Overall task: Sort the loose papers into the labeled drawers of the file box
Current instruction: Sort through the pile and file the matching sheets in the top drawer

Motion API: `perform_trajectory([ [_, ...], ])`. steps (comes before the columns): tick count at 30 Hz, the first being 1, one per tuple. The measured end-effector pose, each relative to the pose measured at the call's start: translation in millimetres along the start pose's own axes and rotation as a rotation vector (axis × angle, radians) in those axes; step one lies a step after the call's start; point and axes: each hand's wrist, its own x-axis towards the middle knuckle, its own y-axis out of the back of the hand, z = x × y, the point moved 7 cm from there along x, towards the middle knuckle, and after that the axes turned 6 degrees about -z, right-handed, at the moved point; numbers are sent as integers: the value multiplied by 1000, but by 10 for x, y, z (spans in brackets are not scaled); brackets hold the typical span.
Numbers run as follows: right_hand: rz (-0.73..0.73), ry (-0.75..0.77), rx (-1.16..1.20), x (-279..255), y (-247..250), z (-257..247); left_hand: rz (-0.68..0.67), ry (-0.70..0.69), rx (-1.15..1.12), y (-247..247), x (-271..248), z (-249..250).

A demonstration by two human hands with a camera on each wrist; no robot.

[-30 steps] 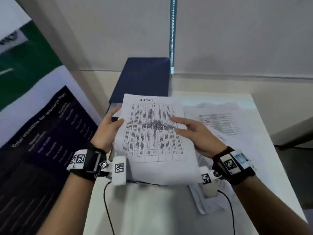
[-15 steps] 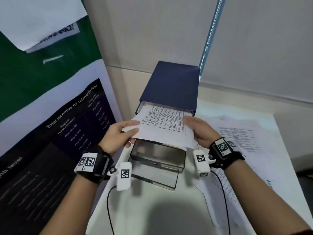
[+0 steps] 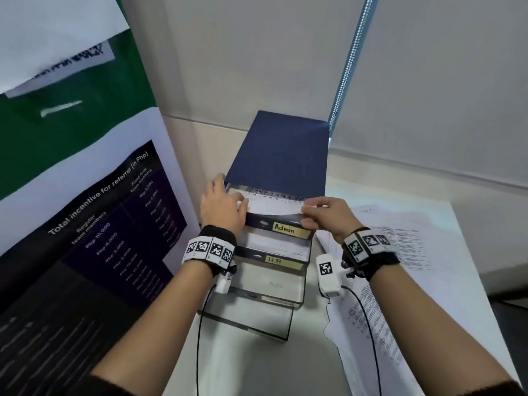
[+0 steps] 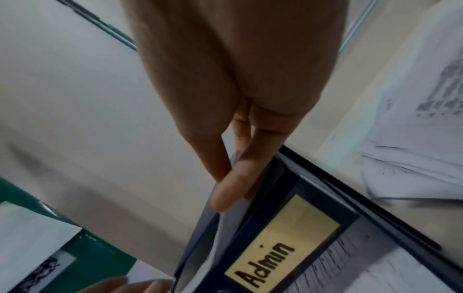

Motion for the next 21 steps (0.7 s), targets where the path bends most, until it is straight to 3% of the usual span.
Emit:
perform_trajectory([
  [4,80,28,21,-112,472,230,-251,-114,43,-446,6,223],
  [6,173,-56,-54,-179,915,673,-279,-94,80,-524,-1,273],
  [8,221,-244,-399,-264,1416,1344,-214,-68,15,-491,18,393],
  [10,188,-585,-827,-393,1911,2166,-72,-109,-123,-357,-25,706],
  [12,202,-815,-1017,-565,2346,2873,9,-272,-288,-282,-174,1225],
  [13,214,-873,-1045,-661,2497,3096,-20,-383,-372,-329,-280,1521],
  [16,388,-920,-802,-965,2619,3212,-279,-636,-516,-802,-635,2243],
  [18,481,-851,-610,-1040,2651,3217,-567,-590,-478,-1353,-869,2502],
  [21,611,-695,-410,-1158,2641,3108,-967,-386,-255,-2281,-1317,2520],
])
